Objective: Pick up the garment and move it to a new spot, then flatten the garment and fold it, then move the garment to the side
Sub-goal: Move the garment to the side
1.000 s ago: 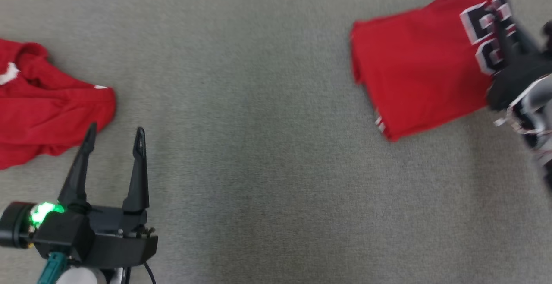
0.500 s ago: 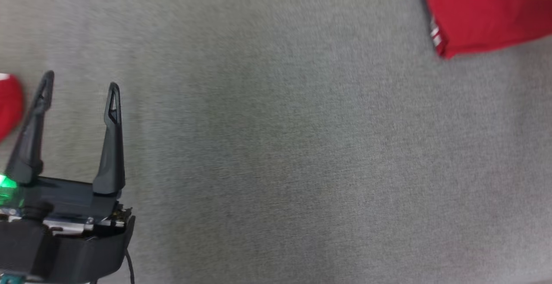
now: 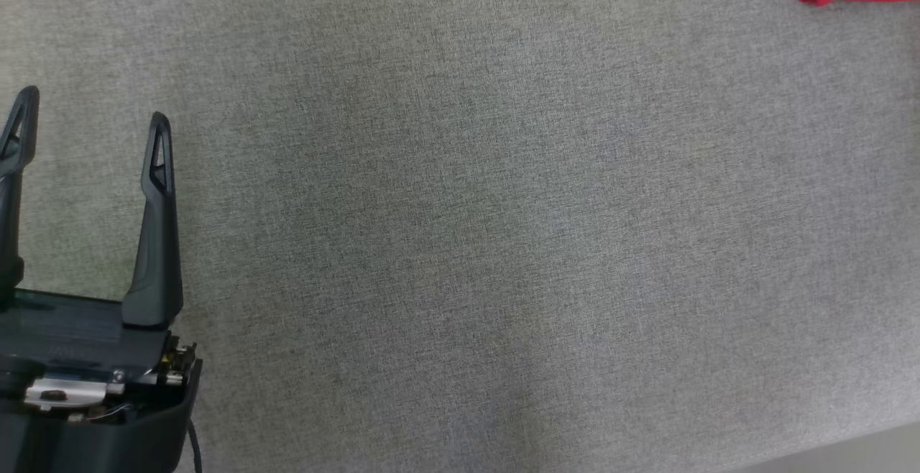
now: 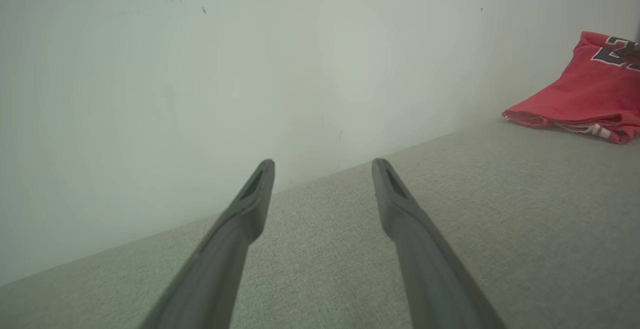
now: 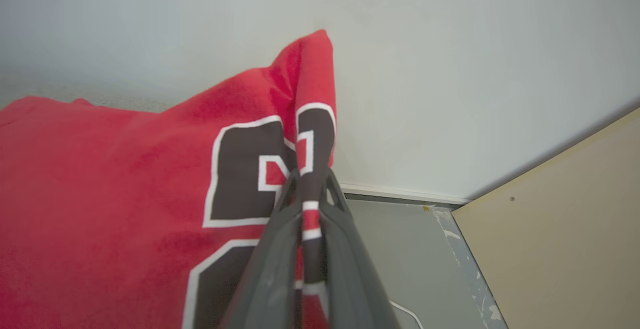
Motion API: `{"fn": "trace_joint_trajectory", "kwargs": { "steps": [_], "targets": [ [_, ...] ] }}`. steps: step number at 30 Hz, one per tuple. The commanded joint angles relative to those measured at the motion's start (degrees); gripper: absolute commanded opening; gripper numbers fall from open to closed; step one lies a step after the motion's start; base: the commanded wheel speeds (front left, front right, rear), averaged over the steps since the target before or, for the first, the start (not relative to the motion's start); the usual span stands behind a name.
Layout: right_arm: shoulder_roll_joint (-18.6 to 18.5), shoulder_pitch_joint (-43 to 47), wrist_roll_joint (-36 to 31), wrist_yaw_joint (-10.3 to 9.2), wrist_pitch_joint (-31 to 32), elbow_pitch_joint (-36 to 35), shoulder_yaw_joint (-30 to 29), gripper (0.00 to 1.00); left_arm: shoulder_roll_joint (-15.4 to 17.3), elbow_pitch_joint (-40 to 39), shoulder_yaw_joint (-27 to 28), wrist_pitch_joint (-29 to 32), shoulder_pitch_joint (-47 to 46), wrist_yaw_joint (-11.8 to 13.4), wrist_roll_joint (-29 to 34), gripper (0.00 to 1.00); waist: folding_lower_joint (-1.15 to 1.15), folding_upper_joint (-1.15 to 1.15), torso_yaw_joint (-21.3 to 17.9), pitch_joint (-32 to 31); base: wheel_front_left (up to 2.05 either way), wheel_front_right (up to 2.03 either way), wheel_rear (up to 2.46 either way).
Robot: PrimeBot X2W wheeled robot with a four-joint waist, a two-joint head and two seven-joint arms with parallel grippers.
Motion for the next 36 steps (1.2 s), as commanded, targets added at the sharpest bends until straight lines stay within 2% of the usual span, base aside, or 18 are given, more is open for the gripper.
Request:
{"fn": "trace_joint_trajectory", "kwargs": {
  "steps": [1,2,3,4,7,13,20,25,30,36],
  "targets": [
    [0.05,-1.57,-0.61,-0.13,0.08,0.65,0.18,0.0,0.29,-0.6,0.26,0.2,0.11,0.25,0.41,1.0,-0.01,-0.01,-0.13,0.61,0.0,0.0,0.0],
    [0.13,-2.06,-0.92,-0.13,0.05,1.15,0.21,0.0,0.32,-0.71,0.33,0.24,0.25,0.39,0.37,1.0,-0.01,-0.01,-0.09,0.74,0.0,0.0,0.0],
    [0.21,-2.62,-1.12,-0.13,-0.22,1.63,0.04,0.21,0.39,-0.76,0.39,0.29,0.38,0.44,0.42,1.0,-0.01,-0.01,-0.05,0.87,0.0,0.0,0.0],
    [0.33,-3.09,-1.48,-0.13,-0.69,2.14,-0.19,1.0,0.43,-0.85,0.38,0.24,0.47,0.51,0.48,1.0,-0.01,-0.01,-0.04,0.97,0.0,0.0,0.0],
    [0.58,-3.7,-2.47,-0.13,-0.25,3.61,-0.27,1.0,0.39,-0.83,0.3,0.1,0.46,0.52,0.41,1.0,-0.01,-0.01,0.09,1.01,0.0,0.0,0.0],
    [1.64,-4.71,-4.48,-0.13,-4.12,5.0,-0.85,1.0,-0.15,0.81,0.18,-0.86,0.88,1.06,-0.34,1.0,-0.01,-0.01,0.29,-0.46,0.0,0.0,0.0],
    [4.43,-1.61,-3.03,-0.13,-9.54,2.72,-0.08,1.0,-2.05,6.64,0.11,-3.33,3.03,2.05,-2.13,1.0,-0.01,-0.01,1.46,-7.89,0.0,0.0,0.0],
    [8.15,4.2,-1.13,-0.13,-11.27,-1.44,2.25,1.0,-3.61,12.24,0.9,-4.78,6.67,3.11,-4.23,1.0,-0.01,-0.01,2.28,-15.84,0.0,0.0,0.0],
    [10.16,12.41,1.41,-0.13,-11.78,-6.95,5.6,1.0,-4.92,17.44,1.69,-5.5,10.73,3.74,-6.24,1.0,-0.01,-0.01,3.43,-23.42,0.0,0.0,0.0],
    [12.52,24.25,3.87,-0.13,-11.84,-13.31,5.18,1.0,-6.45,22.25,1.73,-6.14,14.84,4.32,-7.74,1.0,-0.01,-0.01,5.2,-31.36,0.0,0.0,0.0]
  ]
}}
